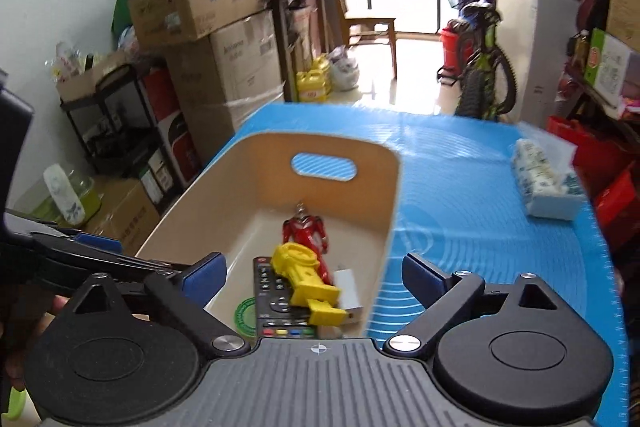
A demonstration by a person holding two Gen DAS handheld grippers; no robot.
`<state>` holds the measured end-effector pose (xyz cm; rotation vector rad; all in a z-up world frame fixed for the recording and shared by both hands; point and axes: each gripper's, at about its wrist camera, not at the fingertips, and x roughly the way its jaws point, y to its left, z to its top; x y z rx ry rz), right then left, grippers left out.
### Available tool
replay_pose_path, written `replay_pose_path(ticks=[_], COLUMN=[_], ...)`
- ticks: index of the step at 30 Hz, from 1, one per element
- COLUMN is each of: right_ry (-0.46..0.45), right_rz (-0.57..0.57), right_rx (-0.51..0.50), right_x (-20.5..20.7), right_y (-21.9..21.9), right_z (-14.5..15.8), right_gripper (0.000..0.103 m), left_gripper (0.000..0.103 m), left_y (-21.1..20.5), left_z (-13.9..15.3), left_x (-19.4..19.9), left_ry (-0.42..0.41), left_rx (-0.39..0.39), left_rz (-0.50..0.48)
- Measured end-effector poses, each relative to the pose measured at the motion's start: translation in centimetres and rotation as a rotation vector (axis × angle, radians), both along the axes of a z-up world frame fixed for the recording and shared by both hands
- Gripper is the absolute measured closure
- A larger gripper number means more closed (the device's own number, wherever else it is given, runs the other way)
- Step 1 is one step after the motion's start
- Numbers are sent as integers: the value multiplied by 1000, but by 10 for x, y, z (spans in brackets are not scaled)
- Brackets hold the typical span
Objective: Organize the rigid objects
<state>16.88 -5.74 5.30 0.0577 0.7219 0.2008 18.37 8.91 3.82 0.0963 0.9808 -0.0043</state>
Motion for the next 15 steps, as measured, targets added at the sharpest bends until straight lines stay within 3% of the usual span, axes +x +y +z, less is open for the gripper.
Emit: replay_pose_path(ticks=[15], right_ry=[-61], right_rz=[-78], right_rx=[37], right_x=[-85], right_y=[-60], right_z=[63], right_gripper=[5], left_gripper=[24], left_y=[-40], left_z=[51], left_x=[-75], left_ry=[-126], left_rx=[17], left_rz=[-24])
